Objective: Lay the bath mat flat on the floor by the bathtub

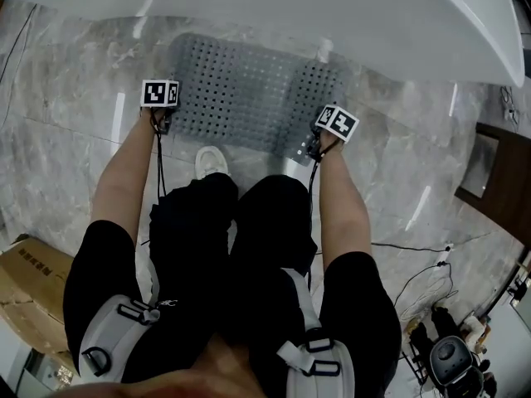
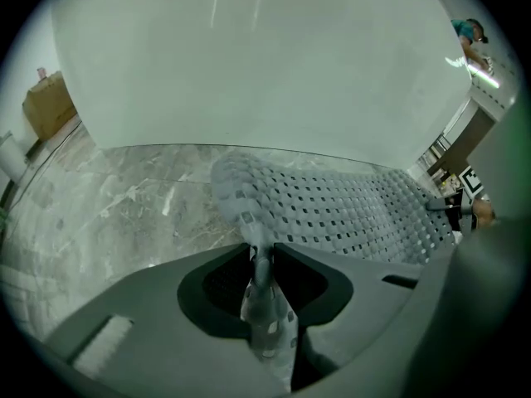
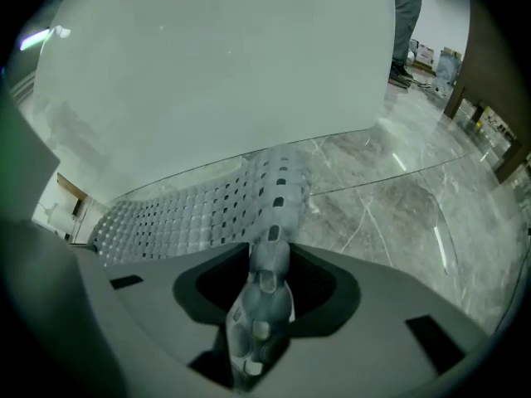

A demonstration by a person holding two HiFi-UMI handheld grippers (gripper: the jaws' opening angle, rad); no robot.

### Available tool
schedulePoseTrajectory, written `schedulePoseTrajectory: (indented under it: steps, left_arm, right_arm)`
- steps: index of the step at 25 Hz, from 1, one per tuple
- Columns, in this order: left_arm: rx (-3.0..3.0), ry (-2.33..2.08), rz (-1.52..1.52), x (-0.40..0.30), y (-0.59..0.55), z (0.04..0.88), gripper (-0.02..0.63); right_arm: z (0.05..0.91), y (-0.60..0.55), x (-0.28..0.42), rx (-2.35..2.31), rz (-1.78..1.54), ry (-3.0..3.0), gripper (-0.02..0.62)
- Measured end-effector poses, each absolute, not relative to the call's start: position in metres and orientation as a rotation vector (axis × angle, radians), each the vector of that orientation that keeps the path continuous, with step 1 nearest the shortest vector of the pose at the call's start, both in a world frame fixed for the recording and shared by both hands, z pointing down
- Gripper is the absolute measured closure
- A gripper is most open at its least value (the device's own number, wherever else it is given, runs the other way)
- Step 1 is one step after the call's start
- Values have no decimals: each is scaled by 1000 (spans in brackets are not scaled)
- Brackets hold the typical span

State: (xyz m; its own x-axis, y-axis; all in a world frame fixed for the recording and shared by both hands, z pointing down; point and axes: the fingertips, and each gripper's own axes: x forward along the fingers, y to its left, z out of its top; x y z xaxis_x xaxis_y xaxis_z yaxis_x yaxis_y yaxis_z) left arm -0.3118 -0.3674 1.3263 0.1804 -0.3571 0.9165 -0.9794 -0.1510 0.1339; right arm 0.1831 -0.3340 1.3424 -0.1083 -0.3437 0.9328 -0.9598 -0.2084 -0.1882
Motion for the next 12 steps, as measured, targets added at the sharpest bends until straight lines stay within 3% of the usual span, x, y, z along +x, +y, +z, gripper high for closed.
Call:
schedulePoseTrajectory:
  steps: [5, 9, 12]
  left_arm:
    - [1632, -1341, 1047, -325, -369, 1352, 480]
    - [1667, -1414, 1156, -335, -367, 1355, 446]
    - [1691, -1441, 1070, -334, -370, 1344, 430]
  right_arm:
    - [1355, -326, 210, 1686, 1262, -1371, 384]
    - [1343, -327, 221, 1792, 1133, -1444, 347]
    - [1332, -330, 214, 1766, 1087, -1550, 345]
